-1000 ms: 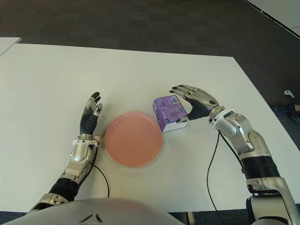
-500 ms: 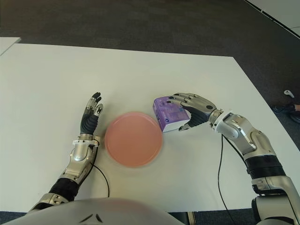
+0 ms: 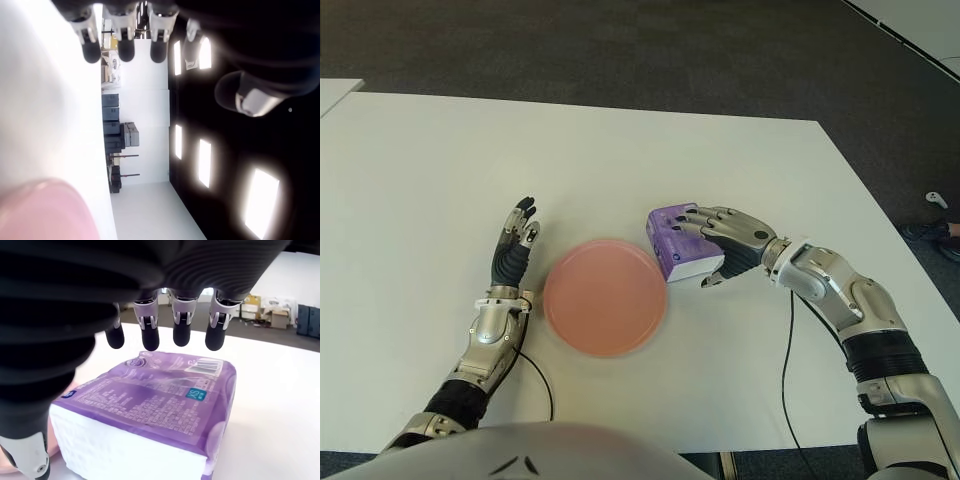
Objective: Put the tissue paper into the plate.
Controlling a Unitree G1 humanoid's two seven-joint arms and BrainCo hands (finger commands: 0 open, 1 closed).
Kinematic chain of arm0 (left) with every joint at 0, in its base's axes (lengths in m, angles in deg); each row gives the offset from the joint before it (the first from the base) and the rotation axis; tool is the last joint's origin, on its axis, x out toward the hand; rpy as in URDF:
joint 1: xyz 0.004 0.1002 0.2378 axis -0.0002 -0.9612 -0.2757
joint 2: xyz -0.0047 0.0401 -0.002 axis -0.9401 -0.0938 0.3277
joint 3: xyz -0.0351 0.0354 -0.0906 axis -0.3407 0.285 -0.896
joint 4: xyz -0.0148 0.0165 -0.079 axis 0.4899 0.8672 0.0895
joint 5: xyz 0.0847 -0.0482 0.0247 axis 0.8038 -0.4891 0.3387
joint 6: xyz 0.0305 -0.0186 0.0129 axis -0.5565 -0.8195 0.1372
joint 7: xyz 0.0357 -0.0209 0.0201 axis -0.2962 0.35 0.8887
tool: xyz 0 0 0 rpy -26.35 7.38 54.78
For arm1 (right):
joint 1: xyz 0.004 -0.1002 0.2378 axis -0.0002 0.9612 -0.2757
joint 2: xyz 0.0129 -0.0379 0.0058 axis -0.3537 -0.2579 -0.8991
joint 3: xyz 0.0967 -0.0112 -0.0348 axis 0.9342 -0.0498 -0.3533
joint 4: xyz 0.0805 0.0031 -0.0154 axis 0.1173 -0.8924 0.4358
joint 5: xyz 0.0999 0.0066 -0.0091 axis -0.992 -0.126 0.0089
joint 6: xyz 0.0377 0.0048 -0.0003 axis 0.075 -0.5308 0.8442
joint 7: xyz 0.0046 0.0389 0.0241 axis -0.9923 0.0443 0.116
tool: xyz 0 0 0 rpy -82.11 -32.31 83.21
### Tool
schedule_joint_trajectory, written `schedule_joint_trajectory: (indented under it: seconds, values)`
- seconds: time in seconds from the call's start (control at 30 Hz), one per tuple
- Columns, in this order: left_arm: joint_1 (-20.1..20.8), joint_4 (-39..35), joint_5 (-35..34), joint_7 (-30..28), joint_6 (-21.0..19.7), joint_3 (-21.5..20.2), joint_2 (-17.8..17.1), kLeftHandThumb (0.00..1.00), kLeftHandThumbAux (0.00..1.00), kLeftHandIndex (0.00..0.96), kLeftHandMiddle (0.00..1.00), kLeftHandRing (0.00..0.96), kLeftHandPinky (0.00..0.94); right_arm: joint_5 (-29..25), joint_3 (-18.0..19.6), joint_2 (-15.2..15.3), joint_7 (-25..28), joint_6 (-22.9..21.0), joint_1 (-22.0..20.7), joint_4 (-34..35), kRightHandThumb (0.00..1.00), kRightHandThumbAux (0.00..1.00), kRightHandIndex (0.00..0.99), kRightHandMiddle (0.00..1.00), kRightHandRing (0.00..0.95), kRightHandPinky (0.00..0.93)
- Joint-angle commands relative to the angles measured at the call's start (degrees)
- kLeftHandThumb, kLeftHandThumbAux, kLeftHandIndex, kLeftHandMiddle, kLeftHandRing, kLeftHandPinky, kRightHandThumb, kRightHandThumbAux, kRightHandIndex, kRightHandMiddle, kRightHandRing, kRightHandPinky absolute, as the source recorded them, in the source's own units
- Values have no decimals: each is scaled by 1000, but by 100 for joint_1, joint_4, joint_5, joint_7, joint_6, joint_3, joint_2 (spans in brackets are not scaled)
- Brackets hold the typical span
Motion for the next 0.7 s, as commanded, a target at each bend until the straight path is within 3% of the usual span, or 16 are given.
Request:
schedule_joint_trajectory:
  seconds: [0.03, 0.4, 0.7]
  values:
    - [-1013, 872, 289, 7, -133, -73, -303, 0, 353, 0, 0, 0, 0, 170, -162, -85, -42, 109, -55, -56, 10, 673, 0, 28, 0, 0]
    - [-1001, 909, 297, 18, -110, -72, -290, 0, 355, 0, 0, 0, 0, 478, -412, -334, -299, 131, -236, -336, 10, 695, 0, 29, 0, 0]
    - [-1045, 888, 317, 8, -93, -54, -304, 0, 356, 0, 0, 0, 0, 399, -510, -514, -364, 74, -449, -638, 2, 709, 0, 22, 0, 0]
